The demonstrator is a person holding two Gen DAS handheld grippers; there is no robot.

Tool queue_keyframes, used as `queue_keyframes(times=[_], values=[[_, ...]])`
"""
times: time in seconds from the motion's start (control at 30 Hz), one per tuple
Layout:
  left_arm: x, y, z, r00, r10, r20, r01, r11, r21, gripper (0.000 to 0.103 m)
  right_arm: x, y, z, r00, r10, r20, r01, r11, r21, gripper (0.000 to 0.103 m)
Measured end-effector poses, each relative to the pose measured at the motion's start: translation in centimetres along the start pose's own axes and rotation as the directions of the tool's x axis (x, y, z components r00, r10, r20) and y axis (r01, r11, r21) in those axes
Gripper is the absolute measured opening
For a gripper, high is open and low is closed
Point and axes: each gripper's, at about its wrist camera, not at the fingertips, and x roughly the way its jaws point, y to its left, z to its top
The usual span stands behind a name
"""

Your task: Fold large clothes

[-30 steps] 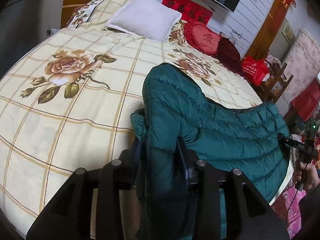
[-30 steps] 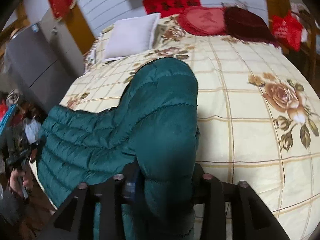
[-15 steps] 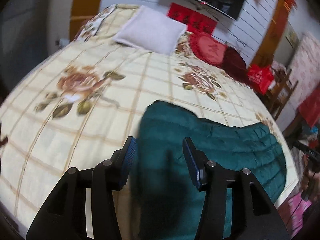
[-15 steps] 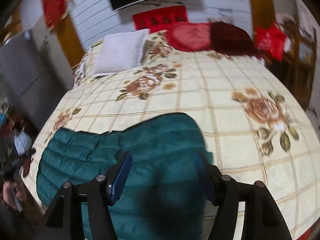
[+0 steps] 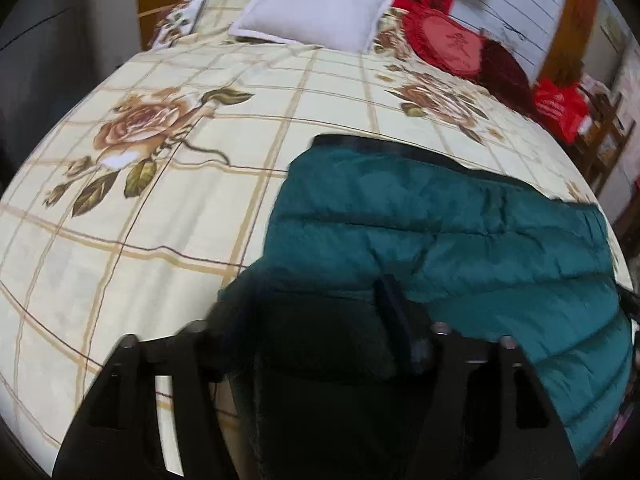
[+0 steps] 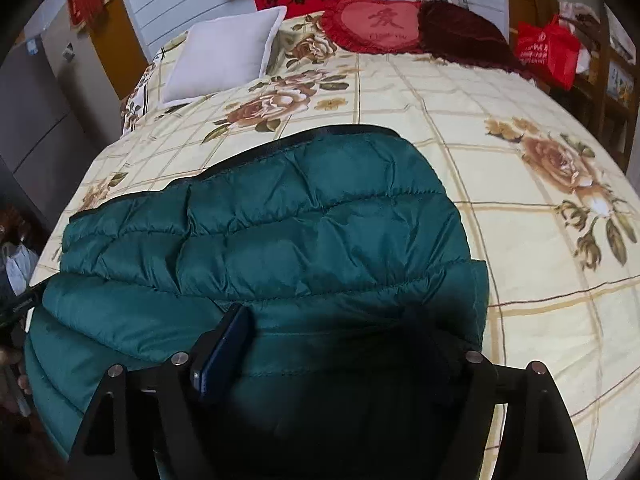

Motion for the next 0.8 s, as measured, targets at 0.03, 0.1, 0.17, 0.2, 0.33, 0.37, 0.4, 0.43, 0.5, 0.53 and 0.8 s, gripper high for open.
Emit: queue_keyframes(times=[0.03,0.1,0.17,0.2,0.33,0.37,0.4,0.43,0.5,0.53,0.8], values=[[0.2,0.2,-0.1,1.000,-0.011,0.011,0.011,1.000,-0.009,0.069,0.2,0.0,-0.1,1.000,0.002,0.003,-0.002,1.000,-0.009,0.082],[0.4,0.5,-0.4,0.999,-0.029,0.042,0.030,0.999,-0.021,0.070,0.3,0.0,-0.3,1.000,0.002,0.024,-0.002,1.000,-0.011,0.083],[0.5,0.4,-0.6,0.997,-0.025,0.066,0.027,0.999,-0.028,0.070,0.2,0.0,-1.0,0.997,-0.005,0.077,0.006,1.000,-0.007,0.085],[0.6,0.3,-0.4,0.998,-0.015,0.066,0.016,1.000,-0.024,0.070,0.2,0.2,-1.1,0.995,-0.014,0.096,0.015,1.000,-0.011,0.085],[1.7,-0.2,0.8,0.998,0.015,0.054,-0.014,1.000,-0.018,0.072,1.0,0.7,-0.6,0.992,-0.052,0.117,0.054,0.998,-0.016,0.089],[2.1,-0.1,1.2,0.999,0.014,0.051,-0.013,1.000,-0.023,0.072,1.3,0.7,-0.2,0.992,-0.052,0.114,0.054,0.998,-0.018,0.089],[2.5,-0.1,1.7,0.999,0.012,0.050,-0.010,1.000,-0.026,0.072,1.6,0.6,0.3,0.992,-0.051,0.113,0.053,0.998,-0.020,0.089],[2.9,0.0,2.1,0.999,0.012,0.050,-0.010,1.000,-0.029,0.072,2.0,0.5,1.0,0.993,-0.048,0.111,0.051,0.998,-0.023,0.089],[3.6,-0.1,3.0,0.999,0.014,0.051,-0.013,0.999,-0.034,0.072,2.7,0.4,2.0,0.993,-0.044,0.112,0.048,0.998,-0.028,0.089],[4.0,-0.1,3.6,0.999,0.016,0.050,-0.015,0.999,-0.034,0.072,3.2,0.3,2.7,0.993,-0.042,0.112,0.045,0.998,-0.032,0.089],[3.3,0.6,4.8,1.000,-0.023,0.009,0.023,0.998,-0.051,0.072,3.8,0.4,4.5,0.995,-0.043,0.086,0.047,0.998,-0.048,0.089]])
